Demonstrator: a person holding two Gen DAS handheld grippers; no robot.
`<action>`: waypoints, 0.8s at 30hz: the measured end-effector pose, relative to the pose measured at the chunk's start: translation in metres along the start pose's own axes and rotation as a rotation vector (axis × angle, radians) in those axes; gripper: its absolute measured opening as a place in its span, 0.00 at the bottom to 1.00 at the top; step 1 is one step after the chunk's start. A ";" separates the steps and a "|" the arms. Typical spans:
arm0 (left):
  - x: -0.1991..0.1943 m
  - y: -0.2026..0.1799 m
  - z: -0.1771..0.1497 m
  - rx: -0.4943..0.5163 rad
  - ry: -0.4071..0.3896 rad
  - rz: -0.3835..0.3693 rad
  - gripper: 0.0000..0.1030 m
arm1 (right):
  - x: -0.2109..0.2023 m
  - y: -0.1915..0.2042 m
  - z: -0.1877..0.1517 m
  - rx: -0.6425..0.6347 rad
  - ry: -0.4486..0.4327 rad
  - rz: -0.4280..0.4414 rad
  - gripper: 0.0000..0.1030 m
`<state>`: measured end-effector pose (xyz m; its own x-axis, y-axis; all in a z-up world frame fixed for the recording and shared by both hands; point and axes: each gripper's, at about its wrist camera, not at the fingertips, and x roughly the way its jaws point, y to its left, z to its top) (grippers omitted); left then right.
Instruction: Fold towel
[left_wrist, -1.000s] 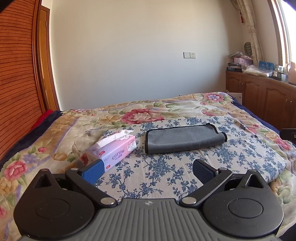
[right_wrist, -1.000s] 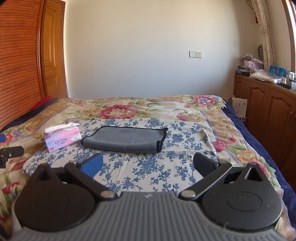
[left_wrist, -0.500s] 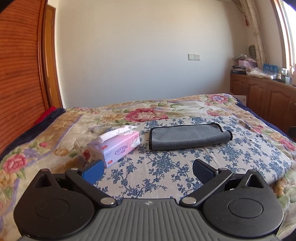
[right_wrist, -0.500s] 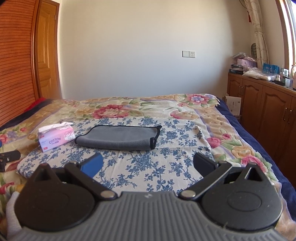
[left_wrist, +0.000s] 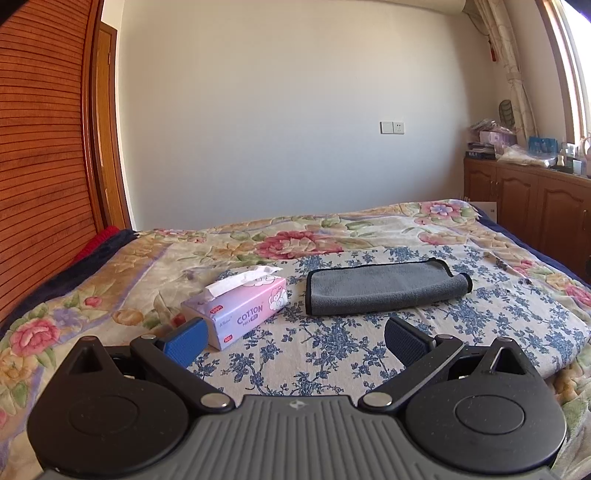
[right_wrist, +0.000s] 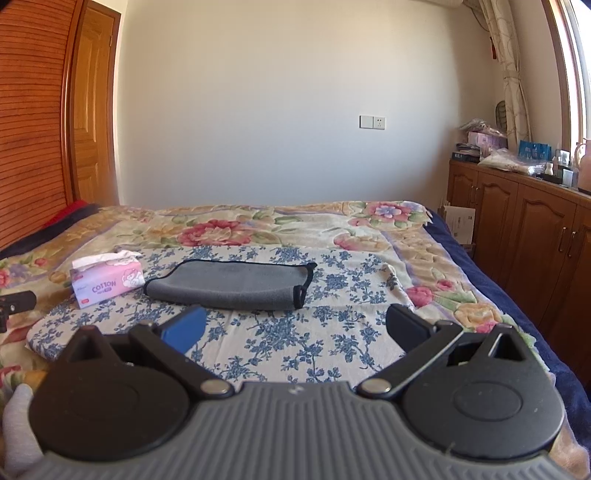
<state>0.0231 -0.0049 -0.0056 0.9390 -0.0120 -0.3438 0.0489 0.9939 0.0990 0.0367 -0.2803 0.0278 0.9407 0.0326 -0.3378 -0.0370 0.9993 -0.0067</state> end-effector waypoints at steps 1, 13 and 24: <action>-0.001 0.000 0.000 0.000 -0.006 0.000 1.00 | 0.000 0.000 0.000 0.000 -0.004 -0.001 1.00; -0.006 0.001 0.002 -0.002 -0.048 0.008 1.00 | -0.005 -0.001 0.000 0.005 -0.048 -0.023 1.00; -0.009 0.006 0.004 -0.024 -0.059 0.009 1.00 | -0.006 -0.002 0.000 0.006 -0.064 -0.033 1.00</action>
<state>0.0158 0.0005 0.0018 0.9579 -0.0087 -0.2871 0.0329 0.9963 0.0793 0.0307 -0.2829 0.0301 0.9610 0.0005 -0.2764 -0.0037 0.9999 -0.0112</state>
